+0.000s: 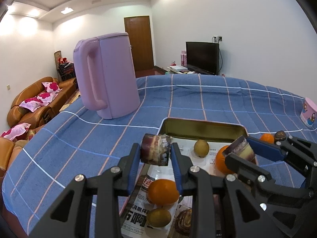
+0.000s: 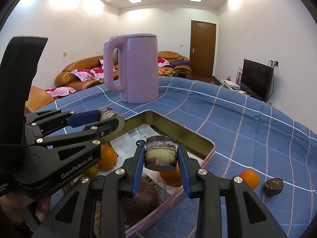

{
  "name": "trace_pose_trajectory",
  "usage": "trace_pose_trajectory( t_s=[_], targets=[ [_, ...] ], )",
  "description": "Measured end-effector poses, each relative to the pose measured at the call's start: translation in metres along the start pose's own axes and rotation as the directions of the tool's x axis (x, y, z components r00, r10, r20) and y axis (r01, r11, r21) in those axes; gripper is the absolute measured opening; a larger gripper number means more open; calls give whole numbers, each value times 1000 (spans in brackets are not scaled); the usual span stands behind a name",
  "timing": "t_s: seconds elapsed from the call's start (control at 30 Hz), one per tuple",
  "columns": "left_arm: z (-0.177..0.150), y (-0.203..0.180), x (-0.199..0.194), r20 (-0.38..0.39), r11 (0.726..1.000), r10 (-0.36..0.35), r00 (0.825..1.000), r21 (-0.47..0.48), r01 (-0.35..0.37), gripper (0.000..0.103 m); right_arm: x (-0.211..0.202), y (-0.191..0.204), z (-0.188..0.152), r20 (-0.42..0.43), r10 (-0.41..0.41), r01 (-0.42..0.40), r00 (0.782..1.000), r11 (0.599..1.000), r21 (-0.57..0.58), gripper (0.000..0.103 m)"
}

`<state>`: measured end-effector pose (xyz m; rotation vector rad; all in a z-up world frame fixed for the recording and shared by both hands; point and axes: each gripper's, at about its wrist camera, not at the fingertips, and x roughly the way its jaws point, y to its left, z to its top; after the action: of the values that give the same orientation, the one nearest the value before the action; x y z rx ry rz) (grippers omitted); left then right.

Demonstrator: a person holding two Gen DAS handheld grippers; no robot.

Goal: Organize fruits
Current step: 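Carry the brown cake and purple-white cylinder over the tin box with both tools, then open both tools to drop the cylinders into the tin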

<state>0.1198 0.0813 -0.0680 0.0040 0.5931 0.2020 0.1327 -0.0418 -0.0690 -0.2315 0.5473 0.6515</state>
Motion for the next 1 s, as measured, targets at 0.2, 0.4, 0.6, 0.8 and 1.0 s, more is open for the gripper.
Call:
trace_pose_trajectory(
  t_s=[0.2,0.4,0.6,0.8,1.0],
  targets=[
    [1,0,1,-4,1000,0,1000,4,0,33,3,1,0,-15,9,-9,1000,1000,-3,36],
    [1,-2,2,-10,1000,3,1000,13,-3,34,9,2,0,-41,29,-30,999,1000,-2,36],
    [3,-2,-6,10,1000,8,1000,0,-8,63,9,5,0,-45,58,-59,997,998,-11,62],
    [10,-11,-31,71,1000,-7,997,-5,7,74,-14,4,-5,-6,15,-15,1000,999,-49,63],
    [16,-48,-52,111,998,-67,992,23,64,78,-54,-45,-15,22,-72,72,997,997,7,63]
  ],
)
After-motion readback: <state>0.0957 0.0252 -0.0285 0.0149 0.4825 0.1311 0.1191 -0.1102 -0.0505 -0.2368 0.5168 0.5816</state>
